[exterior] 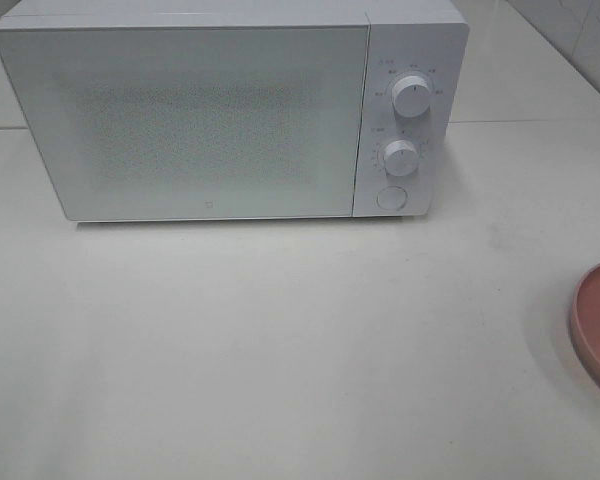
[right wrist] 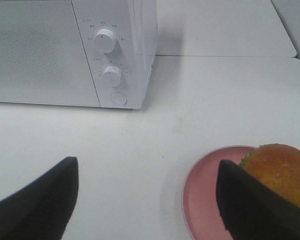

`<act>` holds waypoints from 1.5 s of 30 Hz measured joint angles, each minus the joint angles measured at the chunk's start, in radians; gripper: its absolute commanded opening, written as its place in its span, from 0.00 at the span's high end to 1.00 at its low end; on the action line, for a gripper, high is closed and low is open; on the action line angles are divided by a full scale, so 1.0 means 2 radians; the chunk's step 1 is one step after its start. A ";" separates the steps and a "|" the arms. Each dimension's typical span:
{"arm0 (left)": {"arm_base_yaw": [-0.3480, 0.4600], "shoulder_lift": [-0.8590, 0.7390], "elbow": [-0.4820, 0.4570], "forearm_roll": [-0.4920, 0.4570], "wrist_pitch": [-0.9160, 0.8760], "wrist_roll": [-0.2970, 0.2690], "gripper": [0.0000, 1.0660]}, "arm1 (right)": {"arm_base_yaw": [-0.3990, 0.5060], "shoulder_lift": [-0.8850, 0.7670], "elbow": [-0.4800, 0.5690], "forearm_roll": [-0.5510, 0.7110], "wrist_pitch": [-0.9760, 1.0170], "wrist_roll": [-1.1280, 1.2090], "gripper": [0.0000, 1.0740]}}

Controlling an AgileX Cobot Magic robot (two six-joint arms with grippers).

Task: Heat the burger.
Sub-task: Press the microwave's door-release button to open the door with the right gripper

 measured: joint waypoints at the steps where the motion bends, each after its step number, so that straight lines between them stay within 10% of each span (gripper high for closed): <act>1: 0.000 0.000 0.000 0.000 0.000 0.000 0.06 | 0.000 0.006 0.000 0.000 -0.006 0.000 0.30; 45: 0.000 0.000 0.000 0.000 0.000 0.000 0.06 | 0.000 0.329 0.032 -0.044 -0.353 0.019 0.30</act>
